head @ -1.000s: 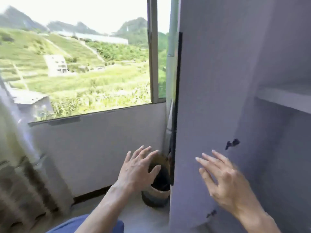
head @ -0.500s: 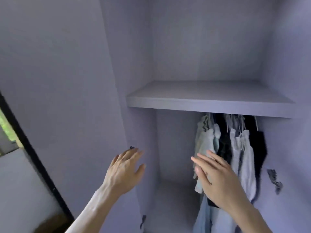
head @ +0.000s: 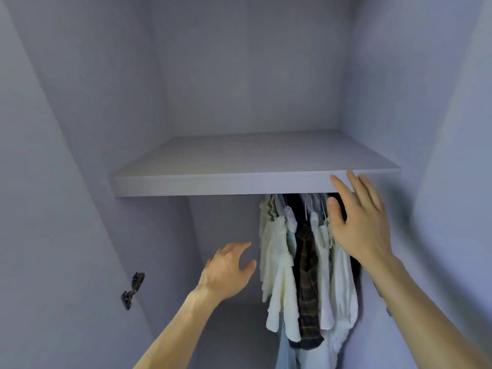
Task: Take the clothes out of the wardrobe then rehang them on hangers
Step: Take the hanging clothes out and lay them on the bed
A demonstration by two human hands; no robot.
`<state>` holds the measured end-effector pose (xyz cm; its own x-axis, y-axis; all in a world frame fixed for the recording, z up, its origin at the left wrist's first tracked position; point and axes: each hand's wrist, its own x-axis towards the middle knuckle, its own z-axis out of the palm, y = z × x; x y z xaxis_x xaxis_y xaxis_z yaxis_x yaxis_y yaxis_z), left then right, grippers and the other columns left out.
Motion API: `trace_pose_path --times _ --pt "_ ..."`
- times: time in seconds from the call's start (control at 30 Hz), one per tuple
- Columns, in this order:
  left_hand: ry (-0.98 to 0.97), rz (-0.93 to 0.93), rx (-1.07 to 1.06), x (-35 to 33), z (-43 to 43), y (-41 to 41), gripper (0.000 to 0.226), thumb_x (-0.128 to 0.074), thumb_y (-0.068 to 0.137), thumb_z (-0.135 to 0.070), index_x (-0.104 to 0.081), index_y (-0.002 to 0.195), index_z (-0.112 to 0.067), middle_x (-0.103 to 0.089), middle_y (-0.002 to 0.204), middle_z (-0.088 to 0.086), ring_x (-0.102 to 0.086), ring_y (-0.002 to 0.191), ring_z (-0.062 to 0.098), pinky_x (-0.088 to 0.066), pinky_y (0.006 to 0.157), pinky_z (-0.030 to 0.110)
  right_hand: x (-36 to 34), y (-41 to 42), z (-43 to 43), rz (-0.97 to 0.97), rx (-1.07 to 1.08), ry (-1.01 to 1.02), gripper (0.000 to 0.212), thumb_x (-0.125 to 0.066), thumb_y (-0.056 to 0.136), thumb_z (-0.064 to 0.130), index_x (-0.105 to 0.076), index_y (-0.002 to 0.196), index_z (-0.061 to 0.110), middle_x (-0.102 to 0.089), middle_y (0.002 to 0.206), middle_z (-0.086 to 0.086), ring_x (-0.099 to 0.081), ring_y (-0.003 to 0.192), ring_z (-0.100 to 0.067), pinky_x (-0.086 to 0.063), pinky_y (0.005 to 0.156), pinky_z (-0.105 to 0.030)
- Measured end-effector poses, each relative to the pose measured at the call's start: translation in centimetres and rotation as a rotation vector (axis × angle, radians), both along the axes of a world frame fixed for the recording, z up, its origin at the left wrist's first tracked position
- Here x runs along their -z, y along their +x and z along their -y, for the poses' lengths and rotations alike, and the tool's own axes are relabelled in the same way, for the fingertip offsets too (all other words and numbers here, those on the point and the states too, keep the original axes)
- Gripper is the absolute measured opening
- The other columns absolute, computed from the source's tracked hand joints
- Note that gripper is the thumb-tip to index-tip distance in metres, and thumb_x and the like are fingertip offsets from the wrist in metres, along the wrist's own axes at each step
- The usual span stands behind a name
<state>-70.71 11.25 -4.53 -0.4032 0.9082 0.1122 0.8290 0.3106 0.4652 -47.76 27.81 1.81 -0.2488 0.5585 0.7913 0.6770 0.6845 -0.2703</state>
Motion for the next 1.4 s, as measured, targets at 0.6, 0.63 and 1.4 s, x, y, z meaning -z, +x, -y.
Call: trace_pose_path --times 0.6,0.63,1.4 --pt "0.012 0.462 -0.233 8.7 -22.5 1.7 0.071 -0.055 0.099 -0.036 -0.018 0.155 -0.016 -0.045 0.145 0.014 -0.057 0.122 0.032 -0.049 0.095 0.039 3.6 -6.9 -15.4 -0.121 0.208 0.504 0.035 -0.041 0.102 0.036 -0.056 0.133 0.031 -0.057 0.135 -0.006 -0.042 0.137 -0.029 -0.008 0.119 -0.061" --pt "0.027 0.464 -0.245 8.9 -23.0 1.8 0.068 -0.053 0.099 -0.028 -0.017 0.155 -0.016 -0.047 0.144 0.016 -0.057 0.121 0.035 -0.049 0.095 0.04 3.6 -6.9 -15.4 -0.119 0.211 0.503 0.035 -0.041 0.102 0.037 -0.056 0.133 0.031 -0.057 0.135 -0.006 -0.042 0.137 -0.029 -0.009 0.118 -0.061" --pt "0.432 0.589 -0.293 5.5 -20.2 -2.4 0.043 -0.037 0.107 -0.03 -0.043 0.149 -0.021 -0.056 0.142 0.002 -0.053 0.131 0.024 -0.039 0.108 0.027 3.7 -6.7 -15.1 -0.099 0.232 0.441 0.033 -0.04 0.103 0.037 -0.057 0.13 0.03 -0.053 0.137 -0.005 -0.038 0.139 -0.028 -0.011 0.118 -0.063"
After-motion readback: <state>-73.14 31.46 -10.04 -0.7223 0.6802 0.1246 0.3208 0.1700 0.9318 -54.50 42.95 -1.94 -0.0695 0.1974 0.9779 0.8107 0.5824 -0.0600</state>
